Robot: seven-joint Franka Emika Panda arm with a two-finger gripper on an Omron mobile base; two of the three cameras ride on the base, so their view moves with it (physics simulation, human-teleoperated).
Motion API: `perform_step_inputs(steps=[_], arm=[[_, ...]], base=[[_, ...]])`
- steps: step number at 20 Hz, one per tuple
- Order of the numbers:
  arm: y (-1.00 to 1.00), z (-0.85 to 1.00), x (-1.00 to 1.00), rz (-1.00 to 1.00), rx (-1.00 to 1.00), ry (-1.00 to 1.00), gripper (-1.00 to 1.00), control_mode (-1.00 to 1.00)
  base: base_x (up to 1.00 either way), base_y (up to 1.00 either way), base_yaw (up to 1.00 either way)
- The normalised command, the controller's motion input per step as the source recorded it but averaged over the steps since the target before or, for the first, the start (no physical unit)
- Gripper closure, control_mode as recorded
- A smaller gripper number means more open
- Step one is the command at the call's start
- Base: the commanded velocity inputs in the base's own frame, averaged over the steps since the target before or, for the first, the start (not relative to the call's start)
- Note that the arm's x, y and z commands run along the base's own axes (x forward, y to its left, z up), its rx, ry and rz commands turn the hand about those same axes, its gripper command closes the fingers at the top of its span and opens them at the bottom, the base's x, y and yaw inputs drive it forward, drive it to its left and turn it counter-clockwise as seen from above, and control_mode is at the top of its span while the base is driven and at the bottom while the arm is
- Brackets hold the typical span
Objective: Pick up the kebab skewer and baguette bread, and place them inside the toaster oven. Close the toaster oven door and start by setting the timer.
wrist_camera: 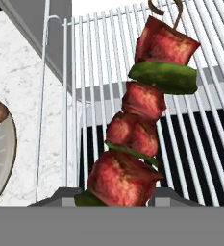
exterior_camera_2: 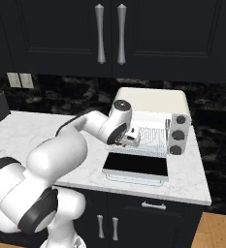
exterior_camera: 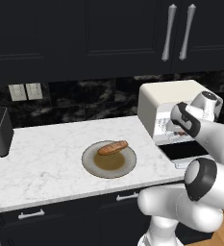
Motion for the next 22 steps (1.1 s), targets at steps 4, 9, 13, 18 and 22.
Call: perform_step_inputs(steps=[4, 9, 13, 18, 22], arm=[[0.0, -0.16, 0.19, 0.0, 0.0, 0.0, 1.0, -1.0], [0.0, -0.2, 0.09, 0.0, 0.0, 0.0, 1.0, -1.0], [0.0, -0.16, 0.07, 0.0, 0.0, 0.0, 1.0, -1.0], [0.0, -0.19, -0.01, 0.0, 0.0, 0.02, 1.0, -1.0], [0.0, -0.26, -0.11, 0.0, 0.0, 0.01, 1.0, -1.0]], base=[[0.0, 0.0, 0.0], [0.0, 0.0, 0.0], [0.0, 0.0, 0.0], [0.0, 0.0, 0.0], [0.0, 0.0, 0.0]])
